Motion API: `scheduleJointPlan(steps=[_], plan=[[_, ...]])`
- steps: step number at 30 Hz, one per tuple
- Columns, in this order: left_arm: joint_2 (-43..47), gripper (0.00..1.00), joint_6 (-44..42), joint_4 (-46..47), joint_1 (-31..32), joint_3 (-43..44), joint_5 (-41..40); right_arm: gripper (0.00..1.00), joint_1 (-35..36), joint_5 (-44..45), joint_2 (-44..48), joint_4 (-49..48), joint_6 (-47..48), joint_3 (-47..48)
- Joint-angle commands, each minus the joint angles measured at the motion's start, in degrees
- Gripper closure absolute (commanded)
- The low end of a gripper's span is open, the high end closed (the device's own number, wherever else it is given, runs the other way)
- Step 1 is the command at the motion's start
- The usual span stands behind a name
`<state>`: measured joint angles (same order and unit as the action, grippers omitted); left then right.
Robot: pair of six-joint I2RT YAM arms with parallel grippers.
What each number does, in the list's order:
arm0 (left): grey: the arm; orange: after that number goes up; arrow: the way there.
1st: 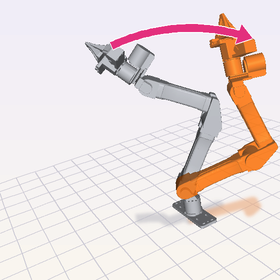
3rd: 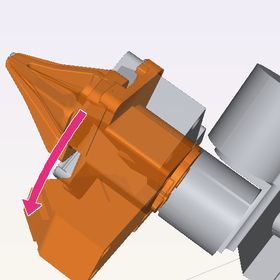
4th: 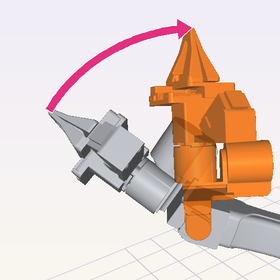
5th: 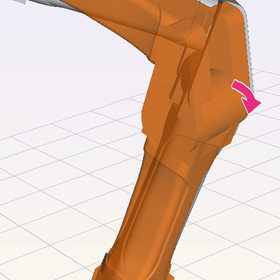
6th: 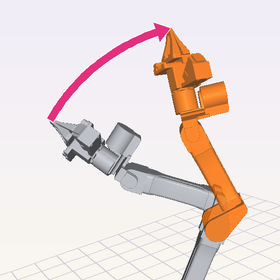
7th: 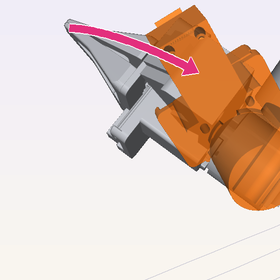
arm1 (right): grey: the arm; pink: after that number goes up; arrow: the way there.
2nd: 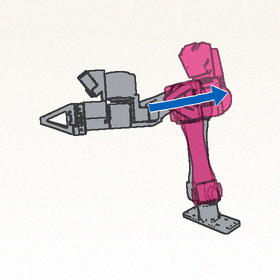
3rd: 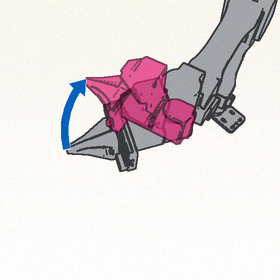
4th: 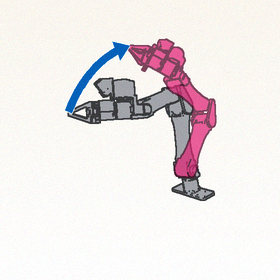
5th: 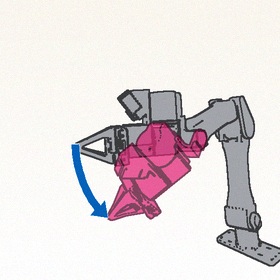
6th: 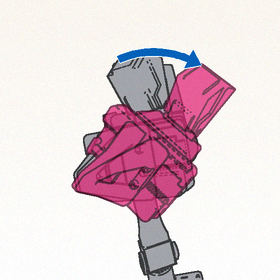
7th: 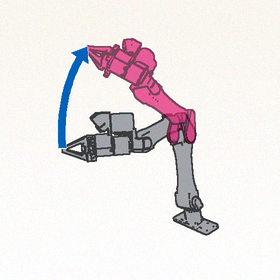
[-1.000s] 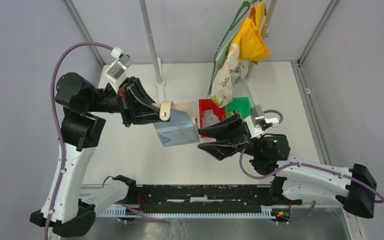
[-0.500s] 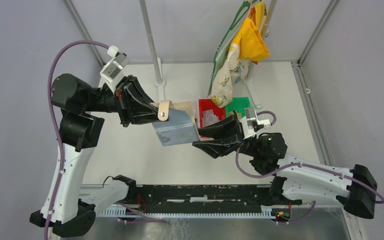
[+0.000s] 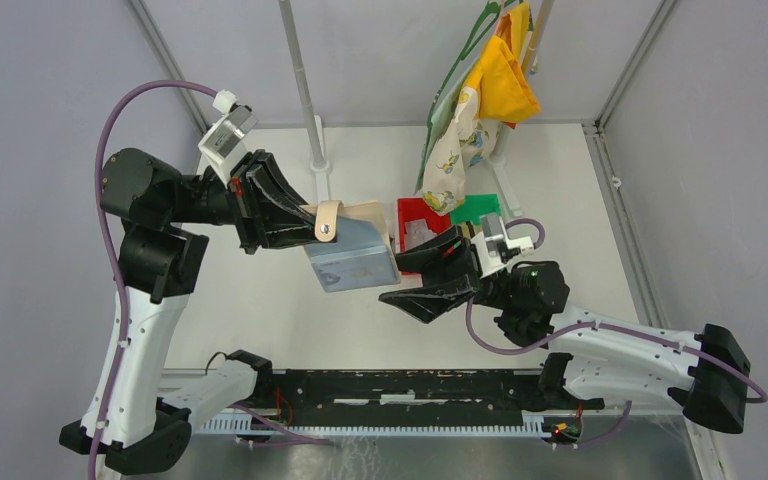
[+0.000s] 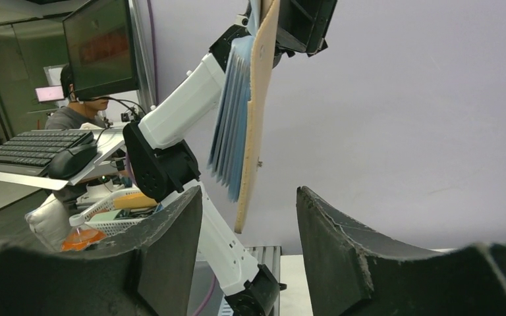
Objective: Take the credit cards out of the card holder
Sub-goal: Remove the credit card from the card holder.
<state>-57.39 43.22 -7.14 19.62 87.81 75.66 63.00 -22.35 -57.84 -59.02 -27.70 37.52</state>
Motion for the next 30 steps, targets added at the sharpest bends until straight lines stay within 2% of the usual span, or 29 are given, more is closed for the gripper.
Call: scheduleJointPlan(steps=[1, 7, 12, 17, 30], plan=[[0.4, 0.98, 2.2, 2.6, -0.3, 2.3, 0.9, 0.40, 0.3, -3.0, 0.5, -2.9, -0.3, 3.0], [0.5, 0.98, 2.1, 2.6, -0.3, 2.0, 0.9, 0.42, 0.3, -1.8, 0.2, -3.1, -0.7, 3.6], [0.5, 0.98, 2.1, 2.6, -0.3, 1.9, 0.9, 0.52, 0.3, 2.3, 0.8, -3.0, 0.3, 3.0], [0.5, 0.98, 2.3, 2.8, -0.3, 1.9, 1.0, 0.56, 0.2, 4.0, 0.8, -3.3, 0.5, 2.9], [1.2, 0.98, 2.9, 3.5, -0.3, 1.8, 1.3, 0.62, 0.2, 6.8, -0.8, -5.7, -1.4, 3.2]])
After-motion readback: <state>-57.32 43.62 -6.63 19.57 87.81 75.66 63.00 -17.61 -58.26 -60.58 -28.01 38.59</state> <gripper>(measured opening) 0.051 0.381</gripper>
